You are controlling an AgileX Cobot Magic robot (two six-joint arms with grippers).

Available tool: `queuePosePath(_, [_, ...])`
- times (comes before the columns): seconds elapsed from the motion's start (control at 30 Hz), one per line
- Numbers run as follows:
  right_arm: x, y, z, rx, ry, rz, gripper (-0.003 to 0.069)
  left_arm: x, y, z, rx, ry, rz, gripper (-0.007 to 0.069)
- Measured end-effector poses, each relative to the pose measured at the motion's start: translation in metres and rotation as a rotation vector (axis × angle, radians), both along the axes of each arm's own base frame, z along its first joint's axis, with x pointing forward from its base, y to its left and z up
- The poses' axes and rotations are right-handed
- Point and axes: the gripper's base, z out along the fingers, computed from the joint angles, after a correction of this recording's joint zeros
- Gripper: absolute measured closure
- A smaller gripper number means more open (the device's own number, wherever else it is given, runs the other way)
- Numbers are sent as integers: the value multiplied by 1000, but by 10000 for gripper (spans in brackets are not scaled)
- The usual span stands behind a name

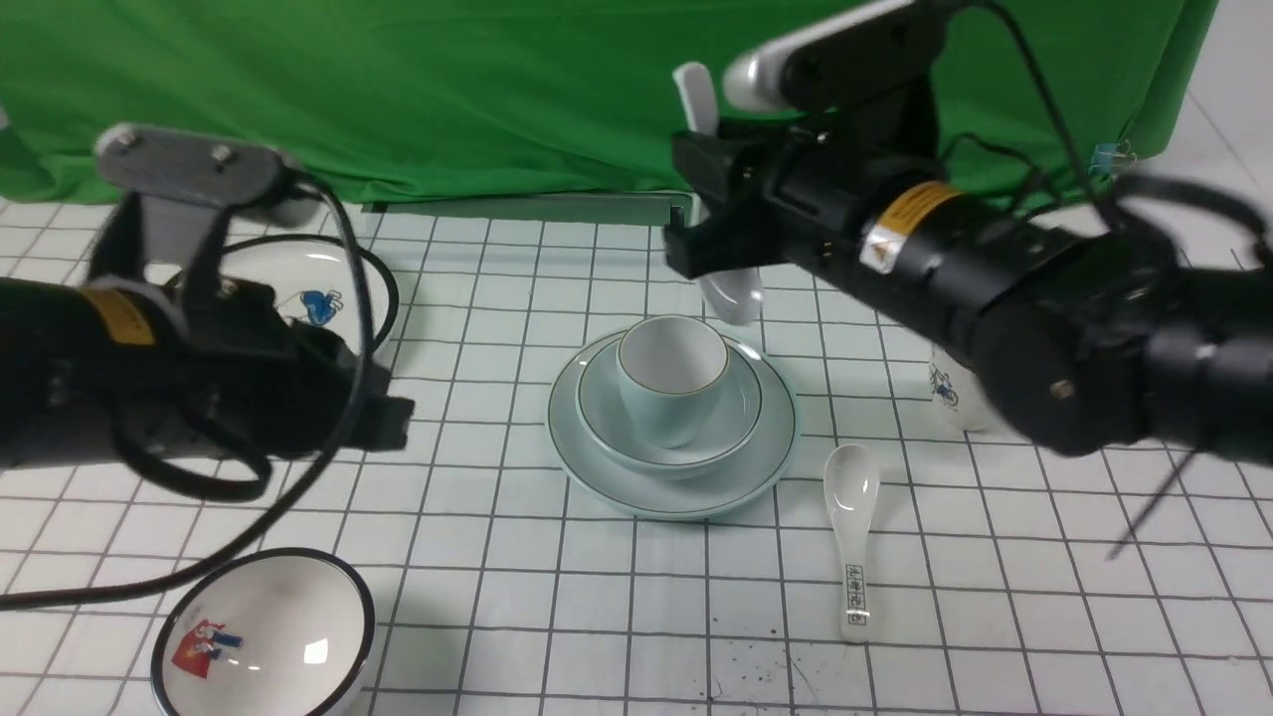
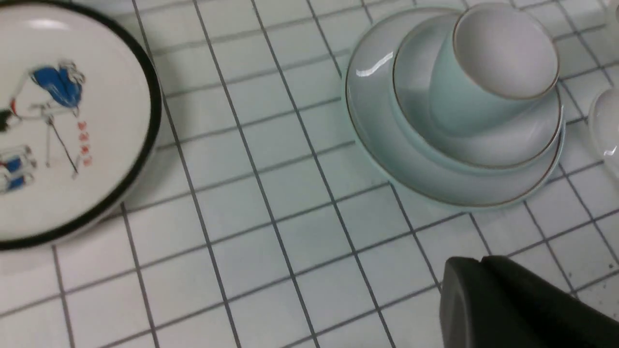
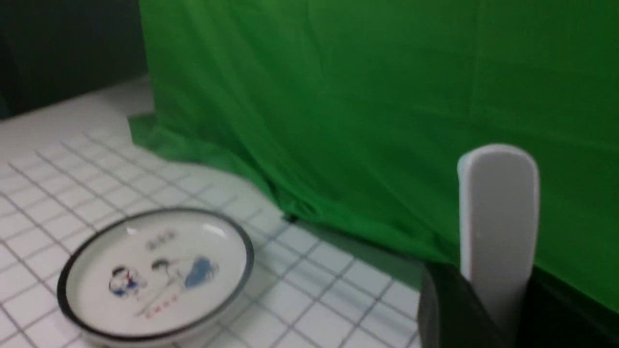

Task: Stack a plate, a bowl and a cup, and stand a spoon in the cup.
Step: Use the right arm to put the blue soup spoon into the blue teacup in the middle

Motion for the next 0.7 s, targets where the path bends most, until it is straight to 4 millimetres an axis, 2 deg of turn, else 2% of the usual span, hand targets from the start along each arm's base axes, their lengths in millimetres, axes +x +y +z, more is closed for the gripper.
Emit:
queuePosePath(0.2, [18,14,-42,48,-61,8,496,-18,6,23,-30,-121,6,656])
queuePosePath(0.23, [18,14,-43,51,-64,8,496,-18,6,23,-30,-122,6,656])
queuePosePath(0.27, [21,16,-56,48,-58,9,496,-20,7,24,-32,-128,6,656])
queuePosePath(0.4, [26,20,-79,32,-34,9,496,-20,7,24,-32,-128,6,656])
queuePosePath(0.57, [27,20,-90,14,-8,9,495,-20,7,24,-32,-128,6,656])
queuePosePath(0.7, [27,20,-90,14,-9,9,435,-20,7,24,-32,-128,6,656])
